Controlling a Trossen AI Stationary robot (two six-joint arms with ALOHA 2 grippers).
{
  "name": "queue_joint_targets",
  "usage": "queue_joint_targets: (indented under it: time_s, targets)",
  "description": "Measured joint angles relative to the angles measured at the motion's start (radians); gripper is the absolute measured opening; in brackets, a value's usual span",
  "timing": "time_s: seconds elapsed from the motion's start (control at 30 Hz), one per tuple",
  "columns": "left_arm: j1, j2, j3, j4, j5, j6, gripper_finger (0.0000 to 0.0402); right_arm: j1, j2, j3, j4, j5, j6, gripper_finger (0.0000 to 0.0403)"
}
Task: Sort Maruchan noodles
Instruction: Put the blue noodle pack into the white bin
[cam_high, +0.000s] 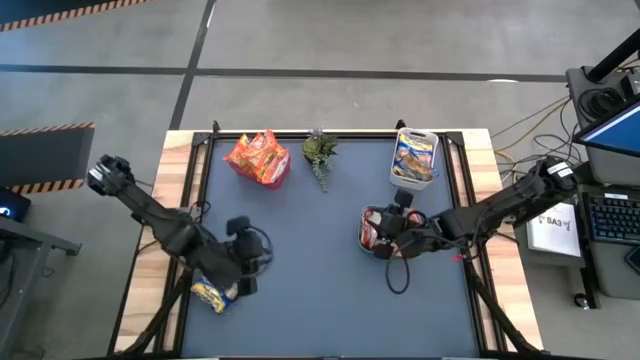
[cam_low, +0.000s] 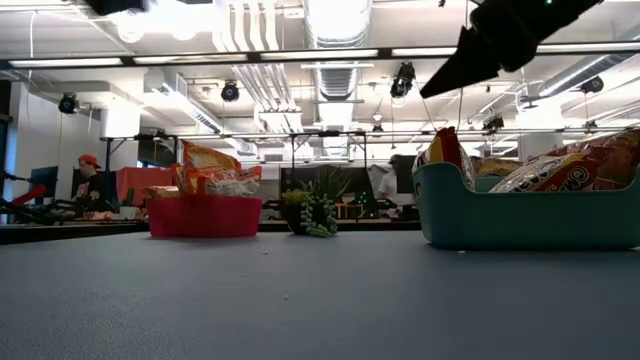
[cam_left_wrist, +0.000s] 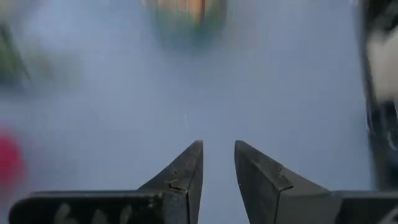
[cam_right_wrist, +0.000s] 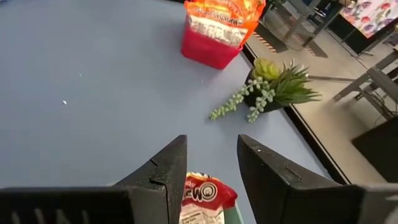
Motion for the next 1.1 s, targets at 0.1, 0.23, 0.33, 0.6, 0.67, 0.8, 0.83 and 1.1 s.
queue_joint_targets:
  time_s: [0.1,0.23,0.33,0.6,0.67,0.8,0.83,1.1]
  targets:
    - [-0.003,0.146,0.152,-0.386,0.292,-0.325,0.0076,-0.001,0.002,-0.014,0.001,0.001,0.008,0.0128]
    - [-0.067,0.324,0.257,-0.675,0.567,-0.425,0.0076,-0.001,0.002,-0.031,0.014,0.003,0.011,0.0128]
    - [-0.107,0.402,0.255,-0.664,0.701,-0.39,0.0075,-0.001,0.003,-0.041,0.027,0.002,0.014,0.0128]
    - [-0.127,0.448,0.106,-0.498,0.731,-0.445,0.0075,0.0,0.003,-0.051,0.032,0.0,0.022,0.0128]
    - [-0.126,0.449,0.056,-0.444,0.716,-0.469,0.0075,0.0,0.003,-0.052,0.038,0.0,0.022,0.0128]
    - [-0.126,0.449,-0.015,-0.398,0.704,-0.522,0.0075,0.0,0.003,-0.052,0.041,0.0,0.021,0.0128]
    - [-0.126,0.449,-0.028,-0.392,0.694,-0.533,0.0075,0.0,0.003,-0.052,0.046,0.0,0.021,0.0128]
    - [-0.116,0.448,0.013,-0.205,0.421,-0.395,0.0075,-0.001,0.003,-0.052,0.064,0.0,0.019,0.0128]
